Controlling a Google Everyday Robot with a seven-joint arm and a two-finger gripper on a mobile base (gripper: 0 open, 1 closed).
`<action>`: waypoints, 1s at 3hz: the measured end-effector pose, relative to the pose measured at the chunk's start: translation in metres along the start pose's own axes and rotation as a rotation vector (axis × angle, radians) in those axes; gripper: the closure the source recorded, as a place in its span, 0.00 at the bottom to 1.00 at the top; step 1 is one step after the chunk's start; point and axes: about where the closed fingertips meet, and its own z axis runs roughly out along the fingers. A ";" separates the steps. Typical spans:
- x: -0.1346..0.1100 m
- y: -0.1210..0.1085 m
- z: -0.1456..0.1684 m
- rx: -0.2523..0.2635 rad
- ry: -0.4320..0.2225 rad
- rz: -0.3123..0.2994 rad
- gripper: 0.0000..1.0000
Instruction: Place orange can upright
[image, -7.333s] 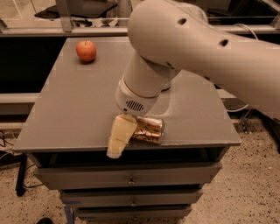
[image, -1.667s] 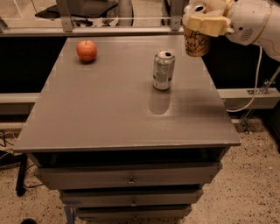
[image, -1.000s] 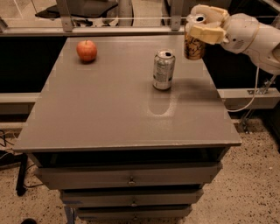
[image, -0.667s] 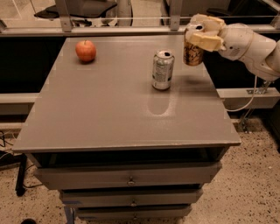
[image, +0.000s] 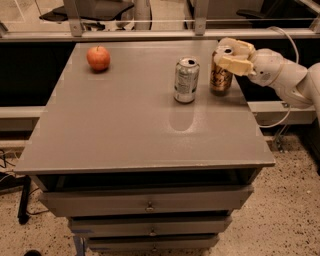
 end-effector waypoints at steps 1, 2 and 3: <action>0.015 0.002 -0.004 0.008 -0.048 0.029 0.82; 0.023 0.005 -0.002 -0.012 -0.061 0.040 0.59; 0.025 0.007 0.000 -0.034 -0.052 0.041 0.35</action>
Offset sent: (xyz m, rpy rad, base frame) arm 0.0004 0.0015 -0.0340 0.0745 0.0133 0.0496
